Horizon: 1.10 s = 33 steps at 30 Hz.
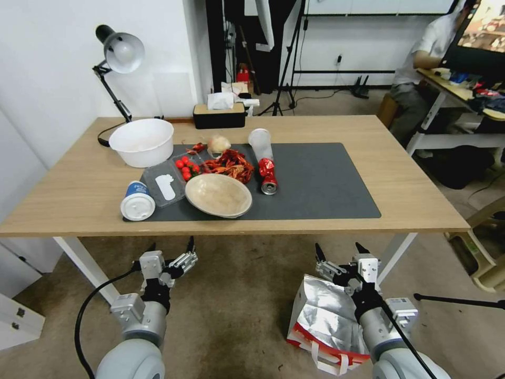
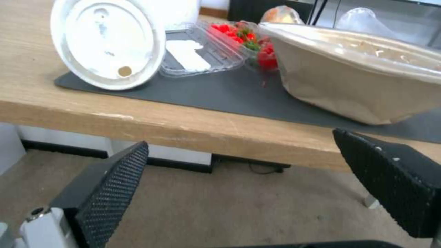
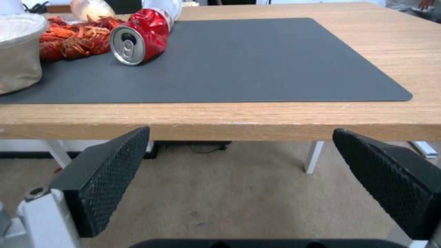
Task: Pick up the food delivery bag from the floor and place it on the table.
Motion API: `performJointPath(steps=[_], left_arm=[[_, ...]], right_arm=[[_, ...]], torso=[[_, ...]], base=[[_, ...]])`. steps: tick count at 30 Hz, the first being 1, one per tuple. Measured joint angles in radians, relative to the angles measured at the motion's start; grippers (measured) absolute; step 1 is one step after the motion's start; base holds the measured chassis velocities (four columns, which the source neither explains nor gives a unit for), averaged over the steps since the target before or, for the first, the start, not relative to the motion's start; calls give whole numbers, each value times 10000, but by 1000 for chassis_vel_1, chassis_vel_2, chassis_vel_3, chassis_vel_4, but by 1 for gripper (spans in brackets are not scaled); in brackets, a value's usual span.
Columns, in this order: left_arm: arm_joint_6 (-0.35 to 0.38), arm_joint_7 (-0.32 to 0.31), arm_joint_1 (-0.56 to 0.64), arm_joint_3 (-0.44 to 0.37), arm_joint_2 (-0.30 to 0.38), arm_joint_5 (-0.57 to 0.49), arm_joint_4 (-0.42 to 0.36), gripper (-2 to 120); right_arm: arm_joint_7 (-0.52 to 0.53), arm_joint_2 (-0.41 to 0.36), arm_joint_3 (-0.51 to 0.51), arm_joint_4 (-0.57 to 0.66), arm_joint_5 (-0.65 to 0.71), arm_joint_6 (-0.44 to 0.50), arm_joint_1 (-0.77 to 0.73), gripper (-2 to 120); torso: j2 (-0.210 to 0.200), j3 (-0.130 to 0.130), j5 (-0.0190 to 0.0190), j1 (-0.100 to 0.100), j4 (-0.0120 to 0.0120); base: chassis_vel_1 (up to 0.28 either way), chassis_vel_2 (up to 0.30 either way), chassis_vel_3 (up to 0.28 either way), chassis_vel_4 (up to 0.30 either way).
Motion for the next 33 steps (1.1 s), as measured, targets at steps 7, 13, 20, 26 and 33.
performJointPath(steps=[7,13,20,26,33], left_arm=[[29,-6,-8,-45,-10,42,-22,100],[26,56,6,-60,3,84,-64,100],[14,92,29,-58,10,135,-74,100],[15,108,20,-57,0,145,-74,100],[15,120,15,-61,4,148,-74,100]], right_arm=[[-8,-5,-2,2,45,25,11,100],[-15,-1,-6,16,40,25,3,100],[-29,-2,6,37,9,25,-21,100],[-47,-11,11,39,-6,25,-24,100],[-52,-9,4,0,-20,25,-5,100]], torso=[[-322,-175,0,-144,0],[-667,-369,0,-293,0],[-1019,-569,0,-446,0],[-1354,-753,0,-600,0],[-1636,-911,0,-721,0]], base=[[0,0,0,0],[0,0,0,0],[0,0,0,0],[0,0,0,0],[0,0,0,0]])
